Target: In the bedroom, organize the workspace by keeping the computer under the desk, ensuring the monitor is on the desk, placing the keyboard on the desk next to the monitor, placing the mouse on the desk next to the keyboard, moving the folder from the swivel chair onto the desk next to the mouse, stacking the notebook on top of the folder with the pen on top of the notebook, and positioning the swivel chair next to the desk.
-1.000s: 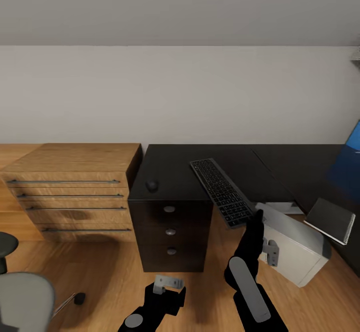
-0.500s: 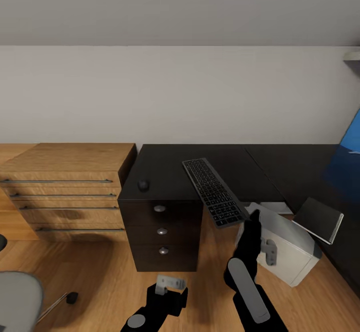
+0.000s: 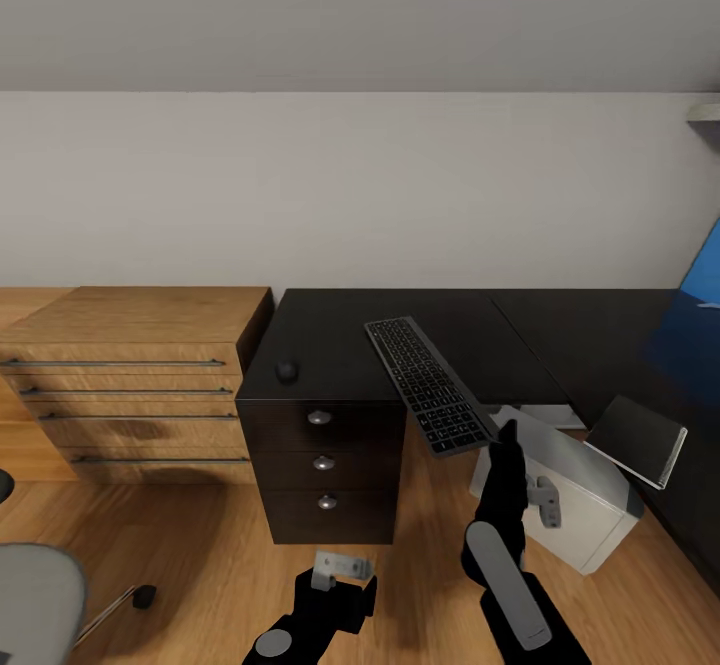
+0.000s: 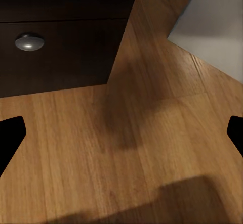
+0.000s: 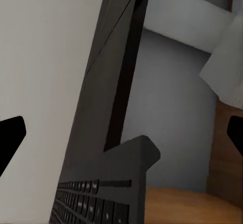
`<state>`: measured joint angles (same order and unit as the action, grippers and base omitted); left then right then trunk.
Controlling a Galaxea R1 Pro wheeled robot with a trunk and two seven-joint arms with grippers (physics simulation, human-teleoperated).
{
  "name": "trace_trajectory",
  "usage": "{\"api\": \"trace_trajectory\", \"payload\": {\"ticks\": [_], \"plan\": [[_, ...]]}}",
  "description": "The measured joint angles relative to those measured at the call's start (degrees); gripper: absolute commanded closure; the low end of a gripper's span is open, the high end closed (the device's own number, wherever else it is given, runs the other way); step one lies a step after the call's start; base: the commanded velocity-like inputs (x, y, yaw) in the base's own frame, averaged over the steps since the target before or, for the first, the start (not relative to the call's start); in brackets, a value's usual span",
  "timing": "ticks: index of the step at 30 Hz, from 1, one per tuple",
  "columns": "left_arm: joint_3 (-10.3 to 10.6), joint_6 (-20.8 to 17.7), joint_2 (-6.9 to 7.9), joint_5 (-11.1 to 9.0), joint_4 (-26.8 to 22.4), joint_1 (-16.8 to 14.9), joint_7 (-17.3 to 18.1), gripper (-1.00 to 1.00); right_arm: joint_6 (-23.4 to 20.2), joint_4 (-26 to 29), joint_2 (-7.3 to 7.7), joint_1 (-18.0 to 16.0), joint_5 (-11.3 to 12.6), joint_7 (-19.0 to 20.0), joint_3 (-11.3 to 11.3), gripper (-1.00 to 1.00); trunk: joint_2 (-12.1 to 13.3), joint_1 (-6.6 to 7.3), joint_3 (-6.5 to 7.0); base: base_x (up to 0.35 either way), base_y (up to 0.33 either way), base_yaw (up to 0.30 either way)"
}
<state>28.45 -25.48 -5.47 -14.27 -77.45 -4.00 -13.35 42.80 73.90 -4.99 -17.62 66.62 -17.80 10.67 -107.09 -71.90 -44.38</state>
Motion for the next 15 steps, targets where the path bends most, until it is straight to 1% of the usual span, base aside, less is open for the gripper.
{"api": "trace_trajectory", "payload": {"ticks": [11,15], "plan": [[0.0,0.0,0.0,0.0,0.0,0.0,0.0,-1.0,-3.6,0.0,0.07,0.0,-0.1,0.0,-0.1,-1.0,0.0,0.0,0.0,0.0,0.0,0.0],[0.0,0.0,0.0,0.0,0.0,0.0,0.0,-1.0,-4.9,0.0,0.06,0.0,-0.1,-0.1,-0.7,-1.0,0.0,0.0,-0.07,0.0,0.0,-0.084]]}}
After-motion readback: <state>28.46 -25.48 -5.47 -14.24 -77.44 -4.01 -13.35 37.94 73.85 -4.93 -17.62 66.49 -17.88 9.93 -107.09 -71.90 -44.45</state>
